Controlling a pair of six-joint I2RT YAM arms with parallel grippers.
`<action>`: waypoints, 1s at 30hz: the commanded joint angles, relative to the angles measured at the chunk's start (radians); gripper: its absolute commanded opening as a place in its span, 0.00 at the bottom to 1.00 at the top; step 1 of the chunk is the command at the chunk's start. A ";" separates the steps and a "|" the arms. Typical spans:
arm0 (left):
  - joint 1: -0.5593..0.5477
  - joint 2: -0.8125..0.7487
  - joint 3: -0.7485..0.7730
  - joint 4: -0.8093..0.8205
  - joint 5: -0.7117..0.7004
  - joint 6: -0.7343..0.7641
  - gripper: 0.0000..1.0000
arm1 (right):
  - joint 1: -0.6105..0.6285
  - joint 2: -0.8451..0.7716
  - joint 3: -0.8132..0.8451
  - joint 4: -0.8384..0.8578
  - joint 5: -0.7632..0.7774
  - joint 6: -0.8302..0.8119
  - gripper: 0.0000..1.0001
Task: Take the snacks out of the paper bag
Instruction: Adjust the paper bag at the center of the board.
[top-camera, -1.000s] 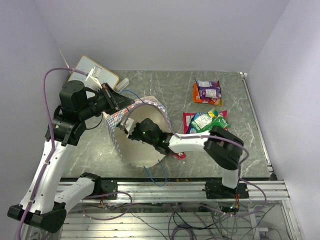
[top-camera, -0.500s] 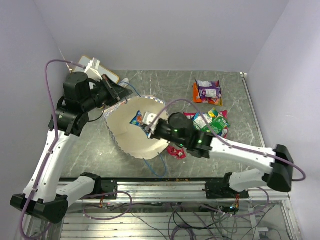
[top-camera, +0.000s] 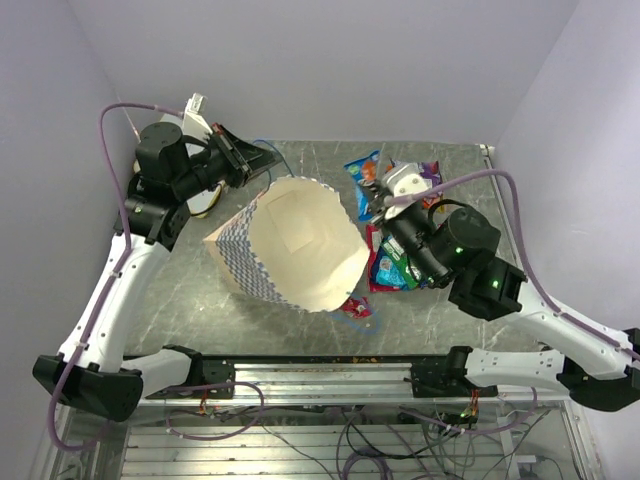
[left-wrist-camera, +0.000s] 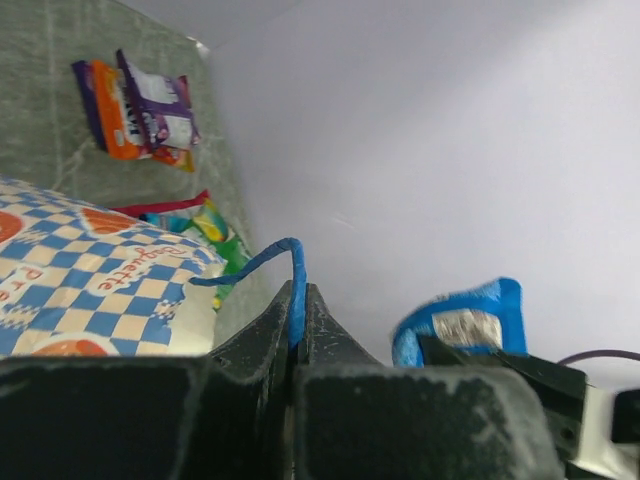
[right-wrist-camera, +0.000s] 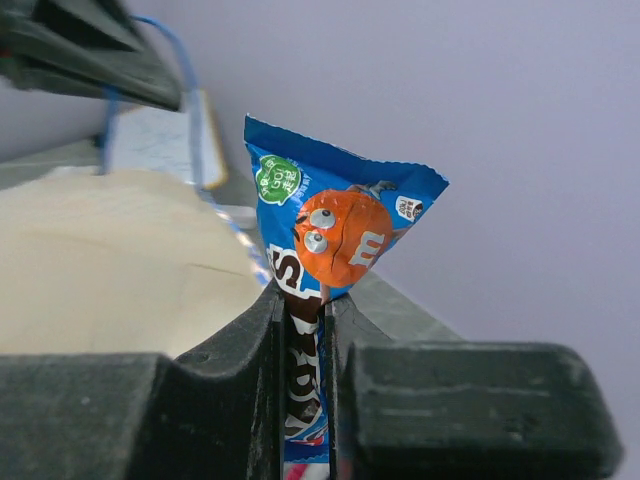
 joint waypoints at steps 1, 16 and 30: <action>-0.010 0.025 0.027 0.172 0.075 -0.147 0.07 | -0.076 -0.007 0.003 0.001 0.198 0.024 0.00; 0.174 -0.031 0.024 -0.441 -0.100 0.193 0.07 | -0.335 -0.006 0.017 -0.330 0.023 0.255 0.00; 0.245 0.017 0.155 -0.803 -0.380 0.455 0.07 | -0.385 -0.004 -0.042 -0.497 -0.237 0.284 0.00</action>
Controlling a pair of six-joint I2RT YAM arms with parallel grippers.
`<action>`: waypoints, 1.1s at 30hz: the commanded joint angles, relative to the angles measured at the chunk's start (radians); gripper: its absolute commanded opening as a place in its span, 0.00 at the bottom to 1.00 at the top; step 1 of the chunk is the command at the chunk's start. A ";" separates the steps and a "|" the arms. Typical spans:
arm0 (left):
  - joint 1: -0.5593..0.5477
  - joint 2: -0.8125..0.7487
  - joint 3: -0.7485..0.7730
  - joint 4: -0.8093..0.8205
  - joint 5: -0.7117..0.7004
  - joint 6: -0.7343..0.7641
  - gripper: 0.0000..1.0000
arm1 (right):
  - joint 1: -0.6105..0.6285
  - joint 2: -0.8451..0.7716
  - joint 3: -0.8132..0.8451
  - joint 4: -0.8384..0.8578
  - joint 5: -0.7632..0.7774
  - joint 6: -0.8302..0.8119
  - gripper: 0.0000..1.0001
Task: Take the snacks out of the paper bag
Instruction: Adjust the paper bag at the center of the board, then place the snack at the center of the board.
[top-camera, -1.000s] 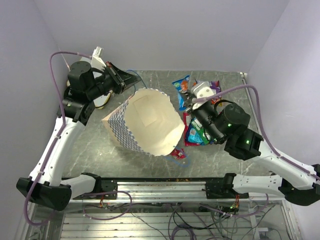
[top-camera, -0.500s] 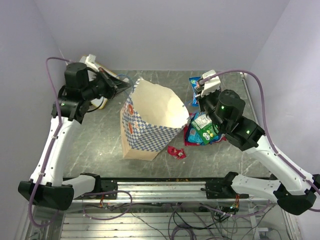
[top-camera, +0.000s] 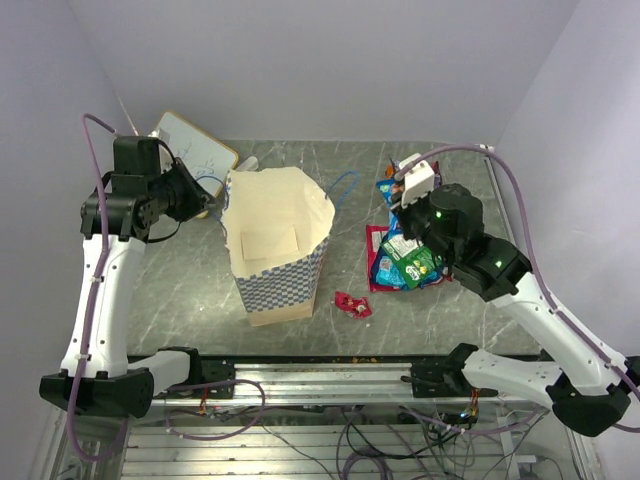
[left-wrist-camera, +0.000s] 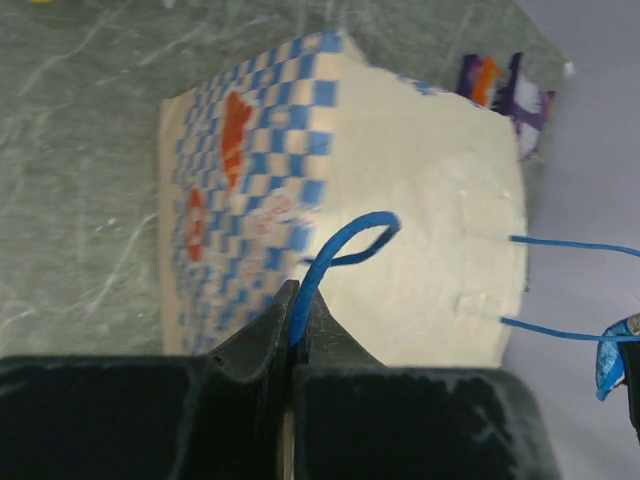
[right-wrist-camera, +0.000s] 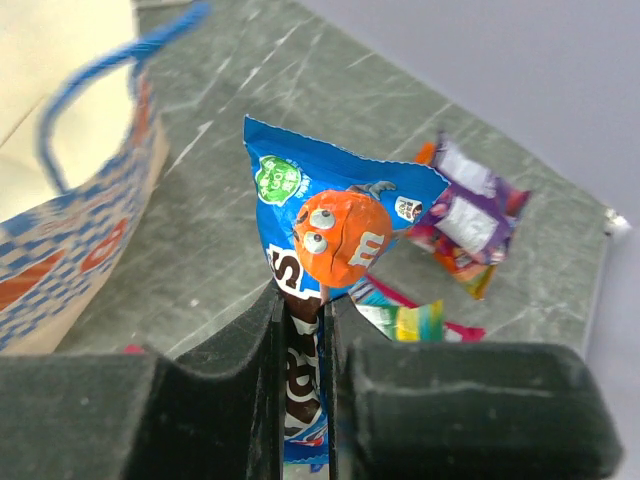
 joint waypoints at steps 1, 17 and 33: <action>0.017 0.010 0.038 -0.127 -0.118 0.080 0.07 | -0.004 0.012 -0.027 -0.077 -0.168 0.029 0.00; 0.017 0.015 0.185 -0.126 -0.078 0.099 0.82 | -0.004 0.431 -0.134 -0.240 -0.428 0.193 0.00; 0.018 0.017 0.354 -0.151 -0.094 0.133 1.00 | -0.007 0.499 -0.211 -0.185 -0.427 0.321 0.35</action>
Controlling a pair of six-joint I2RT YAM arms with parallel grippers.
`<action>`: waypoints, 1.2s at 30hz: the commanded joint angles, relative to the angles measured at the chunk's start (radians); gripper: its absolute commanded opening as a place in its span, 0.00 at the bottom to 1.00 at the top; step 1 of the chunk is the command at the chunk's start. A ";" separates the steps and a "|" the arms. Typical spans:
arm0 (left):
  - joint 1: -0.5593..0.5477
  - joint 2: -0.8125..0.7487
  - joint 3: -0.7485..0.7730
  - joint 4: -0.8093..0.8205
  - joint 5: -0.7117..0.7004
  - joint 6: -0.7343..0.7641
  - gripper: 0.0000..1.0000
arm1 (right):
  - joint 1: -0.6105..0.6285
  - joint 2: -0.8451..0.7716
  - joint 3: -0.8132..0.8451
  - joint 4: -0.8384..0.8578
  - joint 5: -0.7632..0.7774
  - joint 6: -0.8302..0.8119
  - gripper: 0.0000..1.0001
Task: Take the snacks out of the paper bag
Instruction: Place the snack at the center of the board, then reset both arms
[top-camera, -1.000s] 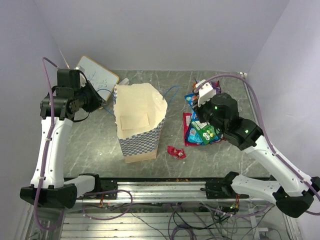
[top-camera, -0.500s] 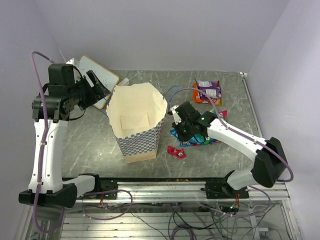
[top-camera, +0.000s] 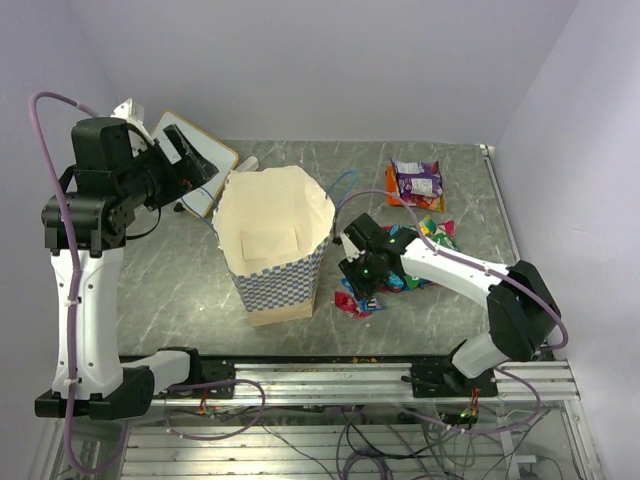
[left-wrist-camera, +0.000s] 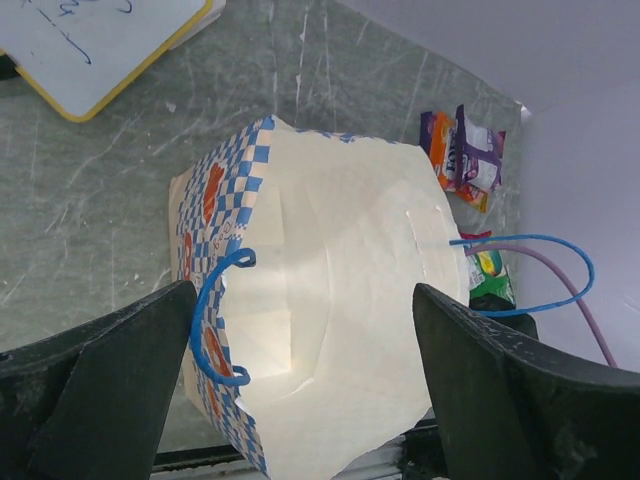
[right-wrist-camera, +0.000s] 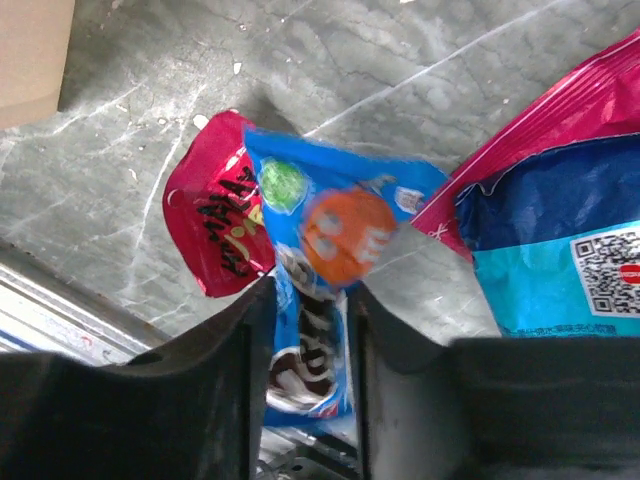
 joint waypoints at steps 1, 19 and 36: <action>0.011 0.006 0.068 -0.015 -0.022 0.032 1.00 | -0.006 -0.065 -0.004 0.030 0.062 0.097 0.47; 0.011 -0.079 0.125 -0.033 -0.032 0.047 1.00 | -0.020 -0.515 0.293 -0.111 0.356 0.221 1.00; 0.010 -0.272 0.217 0.216 -0.054 0.088 0.99 | -0.019 -0.488 1.168 -0.331 0.589 0.130 1.00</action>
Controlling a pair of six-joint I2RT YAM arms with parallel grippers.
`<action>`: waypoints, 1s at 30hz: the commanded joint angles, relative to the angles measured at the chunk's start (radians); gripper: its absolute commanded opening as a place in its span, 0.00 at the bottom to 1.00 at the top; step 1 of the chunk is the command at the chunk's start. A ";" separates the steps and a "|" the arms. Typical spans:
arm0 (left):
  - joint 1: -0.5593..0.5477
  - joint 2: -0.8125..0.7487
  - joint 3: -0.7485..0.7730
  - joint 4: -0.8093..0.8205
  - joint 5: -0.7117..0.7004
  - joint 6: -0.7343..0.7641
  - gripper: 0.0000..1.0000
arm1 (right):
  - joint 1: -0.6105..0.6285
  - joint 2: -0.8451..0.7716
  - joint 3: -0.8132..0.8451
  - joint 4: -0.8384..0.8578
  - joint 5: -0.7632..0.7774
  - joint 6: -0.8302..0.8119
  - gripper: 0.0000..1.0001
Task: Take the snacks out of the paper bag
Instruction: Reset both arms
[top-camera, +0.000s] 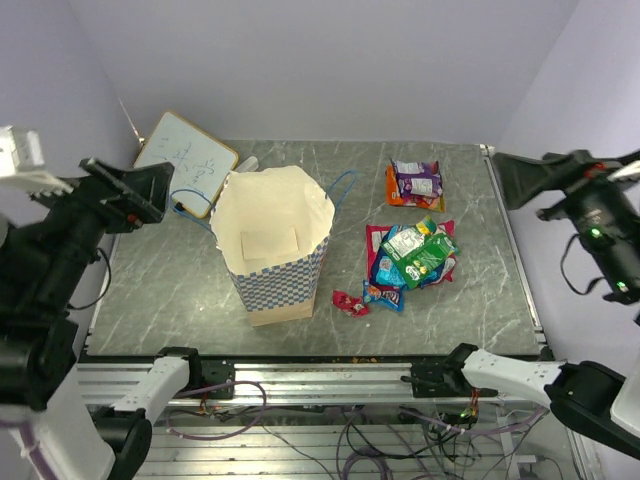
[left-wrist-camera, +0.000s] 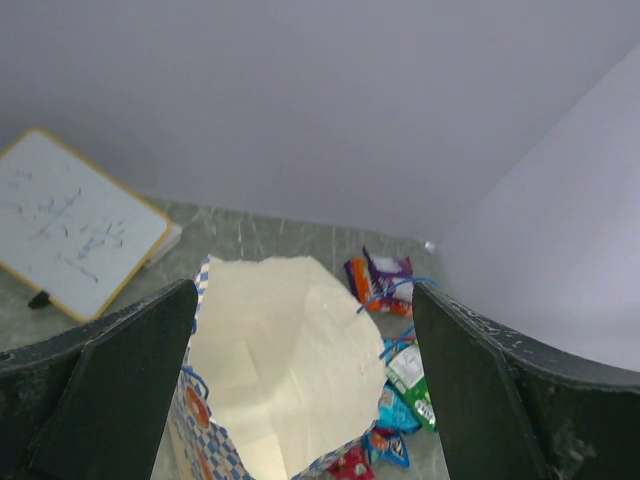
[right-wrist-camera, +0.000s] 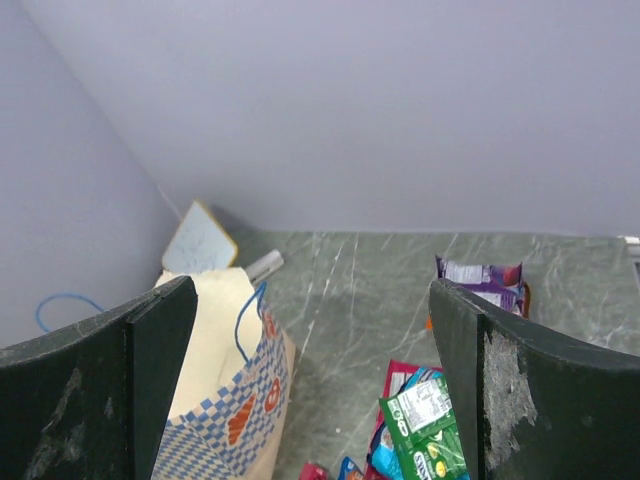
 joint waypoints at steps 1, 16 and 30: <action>0.010 -0.054 -0.013 0.128 -0.041 -0.004 0.99 | -0.005 -0.012 0.022 -0.051 0.058 -0.006 1.00; 0.010 -0.072 -0.010 0.132 -0.135 -0.001 0.98 | -0.004 0.021 0.032 -0.097 0.093 0.041 1.00; 0.009 -0.053 -0.032 0.145 -0.110 -0.001 0.98 | -0.004 0.048 0.027 -0.096 0.140 0.048 1.00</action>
